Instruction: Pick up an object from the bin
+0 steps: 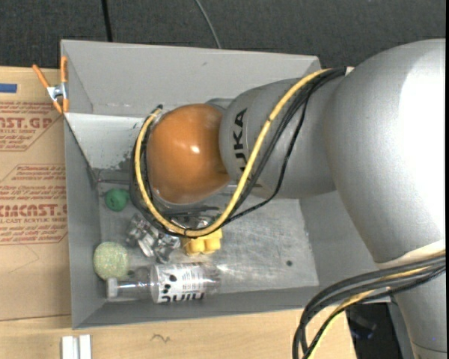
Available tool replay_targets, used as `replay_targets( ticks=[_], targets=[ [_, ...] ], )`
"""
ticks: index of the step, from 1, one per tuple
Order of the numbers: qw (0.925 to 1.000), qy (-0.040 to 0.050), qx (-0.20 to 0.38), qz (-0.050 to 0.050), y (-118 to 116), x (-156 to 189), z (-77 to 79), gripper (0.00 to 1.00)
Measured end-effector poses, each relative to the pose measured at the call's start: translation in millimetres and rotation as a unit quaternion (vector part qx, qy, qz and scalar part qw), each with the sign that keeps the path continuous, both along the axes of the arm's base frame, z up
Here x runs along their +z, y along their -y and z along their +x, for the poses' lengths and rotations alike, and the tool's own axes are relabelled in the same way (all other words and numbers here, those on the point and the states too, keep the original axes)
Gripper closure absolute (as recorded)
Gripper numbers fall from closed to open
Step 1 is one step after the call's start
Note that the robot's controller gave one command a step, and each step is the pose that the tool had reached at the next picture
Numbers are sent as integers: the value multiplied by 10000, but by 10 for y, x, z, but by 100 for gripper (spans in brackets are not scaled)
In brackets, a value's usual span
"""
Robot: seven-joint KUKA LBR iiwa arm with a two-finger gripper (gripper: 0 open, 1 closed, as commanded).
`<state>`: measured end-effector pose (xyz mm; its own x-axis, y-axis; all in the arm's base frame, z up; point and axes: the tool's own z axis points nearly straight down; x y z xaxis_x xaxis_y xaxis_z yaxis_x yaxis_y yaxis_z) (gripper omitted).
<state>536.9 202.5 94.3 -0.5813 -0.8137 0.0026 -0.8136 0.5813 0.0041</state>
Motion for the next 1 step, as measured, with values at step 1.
replay_targets(
  ticks=[1],
  targets=[
    [10000,13,-1,3,-5,199,10,100]
  ],
)
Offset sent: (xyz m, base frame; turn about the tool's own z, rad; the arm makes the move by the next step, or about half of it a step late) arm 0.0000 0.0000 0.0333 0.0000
